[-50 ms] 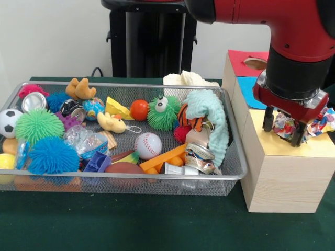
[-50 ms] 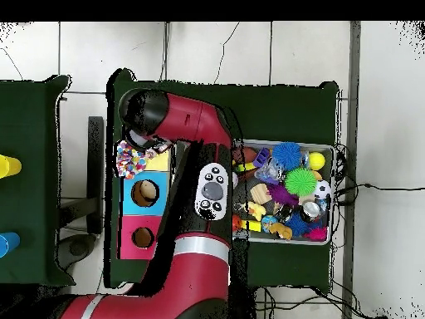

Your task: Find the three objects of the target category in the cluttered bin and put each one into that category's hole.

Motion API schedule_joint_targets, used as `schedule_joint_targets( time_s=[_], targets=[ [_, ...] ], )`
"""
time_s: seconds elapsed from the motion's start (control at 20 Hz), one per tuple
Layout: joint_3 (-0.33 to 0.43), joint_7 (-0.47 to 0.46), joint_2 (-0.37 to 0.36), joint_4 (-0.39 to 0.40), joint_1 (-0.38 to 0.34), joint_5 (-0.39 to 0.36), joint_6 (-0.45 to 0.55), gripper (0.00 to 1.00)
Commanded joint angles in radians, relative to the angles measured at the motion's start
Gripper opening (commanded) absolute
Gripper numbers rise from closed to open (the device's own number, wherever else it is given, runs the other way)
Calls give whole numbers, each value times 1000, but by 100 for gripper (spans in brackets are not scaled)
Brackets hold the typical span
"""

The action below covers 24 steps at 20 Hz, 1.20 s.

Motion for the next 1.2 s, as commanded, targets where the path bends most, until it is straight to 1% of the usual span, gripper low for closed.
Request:
schedule_joint_targets(
  time_s=[0.05,0.3,0.65,1.0,1.2],
  targets=[
    [125,97,0,182,-11,39,-108,100],
    [136,78,-2,202,-16,35,-125,100],
    [152,54,0,254,-22,24,-193,100],
    [159,53,-4,253,-25,24,-183,100],
    [161,62,-22,276,-15,26,-191,100]
  ],
)
